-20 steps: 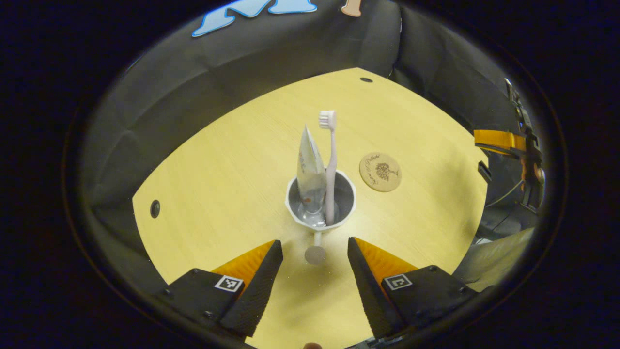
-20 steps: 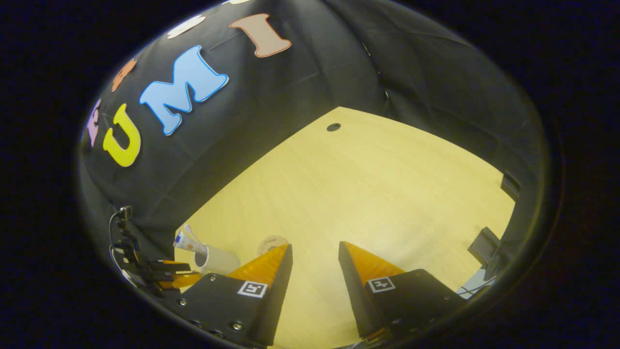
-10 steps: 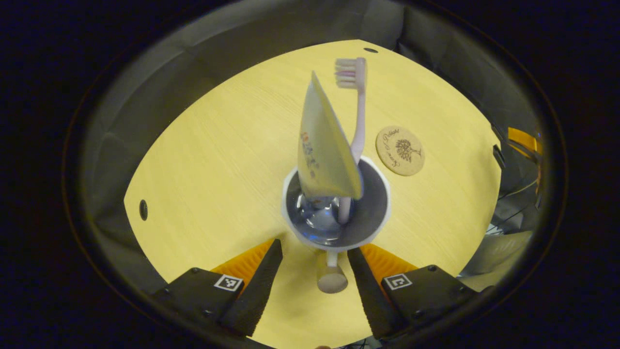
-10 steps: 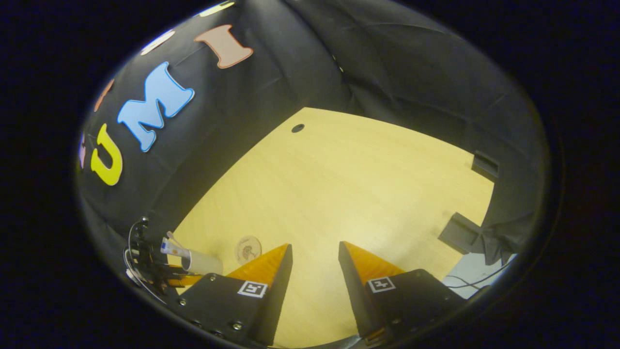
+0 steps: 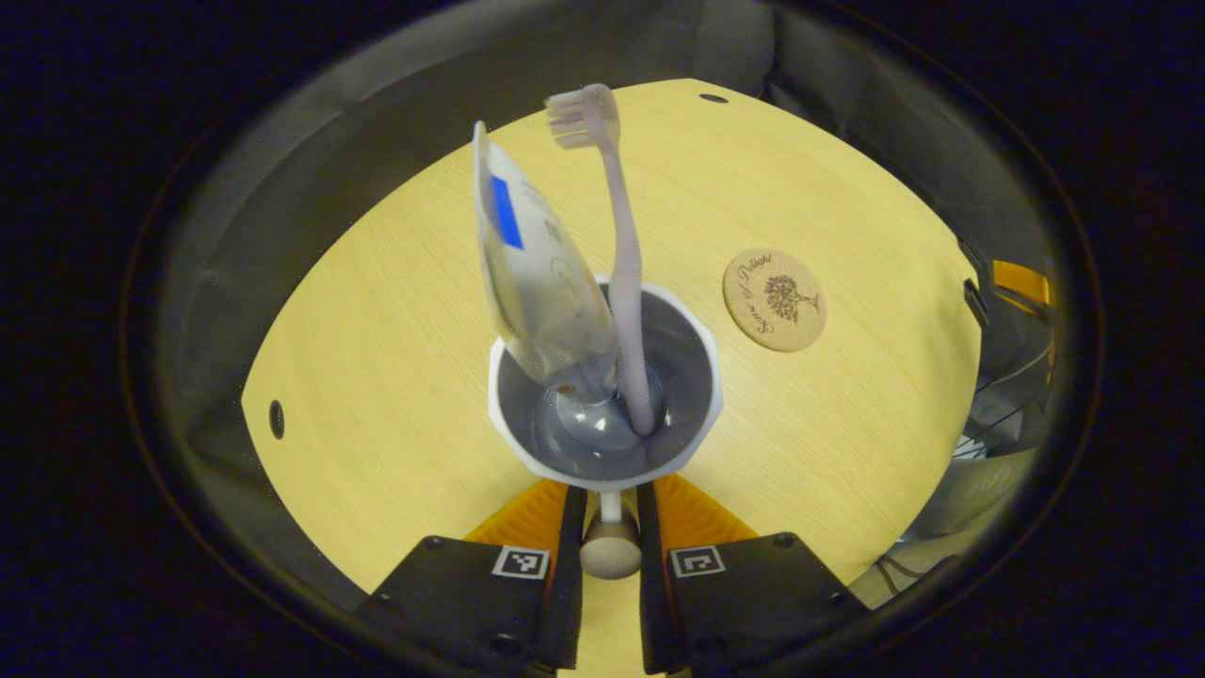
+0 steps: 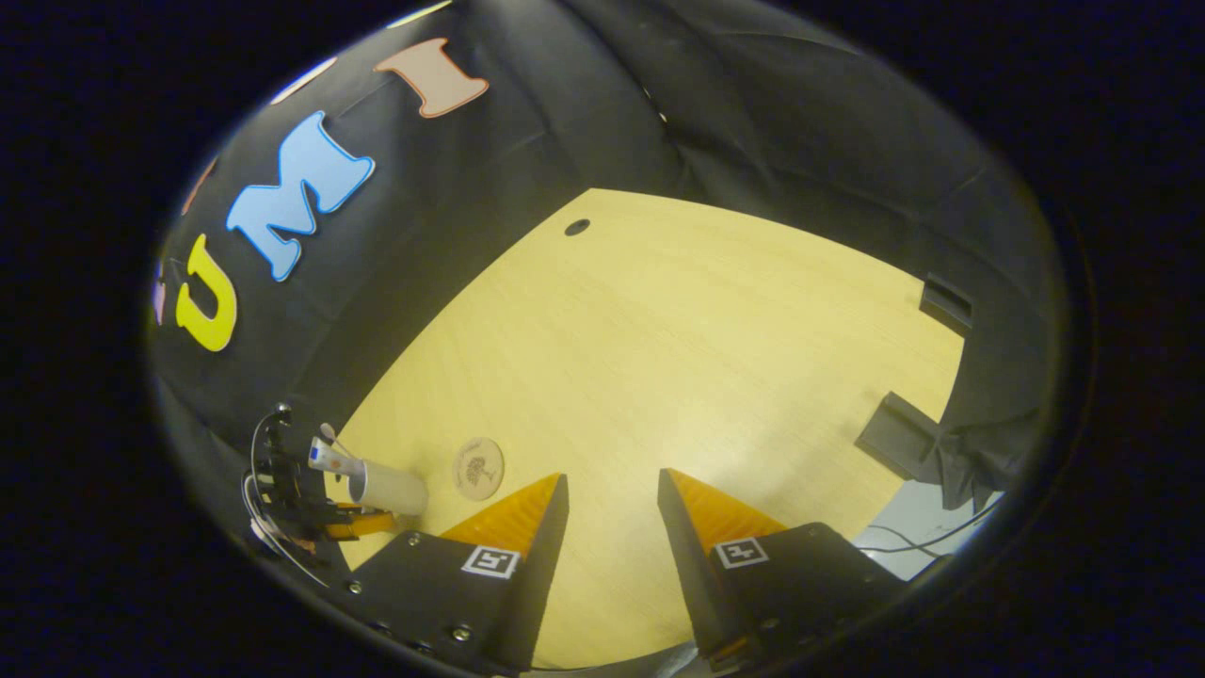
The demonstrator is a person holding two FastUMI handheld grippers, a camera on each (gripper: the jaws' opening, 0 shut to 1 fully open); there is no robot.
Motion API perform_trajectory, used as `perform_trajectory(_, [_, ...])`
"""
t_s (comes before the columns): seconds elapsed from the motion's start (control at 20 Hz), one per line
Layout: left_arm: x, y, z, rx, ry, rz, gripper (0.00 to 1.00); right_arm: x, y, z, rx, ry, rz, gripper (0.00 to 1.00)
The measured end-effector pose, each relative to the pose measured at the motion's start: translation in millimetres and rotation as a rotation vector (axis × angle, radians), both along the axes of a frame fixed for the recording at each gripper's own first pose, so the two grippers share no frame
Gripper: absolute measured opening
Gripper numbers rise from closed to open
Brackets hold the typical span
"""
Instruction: Put the toothbrush and toothpaste on the desktop into the cup, then pick up the cup and place it on the coaster on the desktop.
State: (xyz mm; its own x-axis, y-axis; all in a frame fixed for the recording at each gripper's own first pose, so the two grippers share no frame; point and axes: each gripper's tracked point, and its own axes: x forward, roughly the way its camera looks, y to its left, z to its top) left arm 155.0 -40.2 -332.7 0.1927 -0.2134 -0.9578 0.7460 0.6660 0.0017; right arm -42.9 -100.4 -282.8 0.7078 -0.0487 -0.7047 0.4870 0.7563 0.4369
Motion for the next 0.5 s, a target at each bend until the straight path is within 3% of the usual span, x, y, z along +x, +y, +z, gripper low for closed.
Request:
perform_trajectory(0.05, [-0.5,-1.4,3.1,-0.004,-0.006,0.006,0.33,1.5,2.3,0.5,0.003,-0.002,0.004,0.60])
perform_trajectory(0.5, [-12.7,-26.6,9.7,-0.045,-0.034,-0.012,0.32,1.2,4.3,-0.8,0.017,-0.008,0.018,0.60])
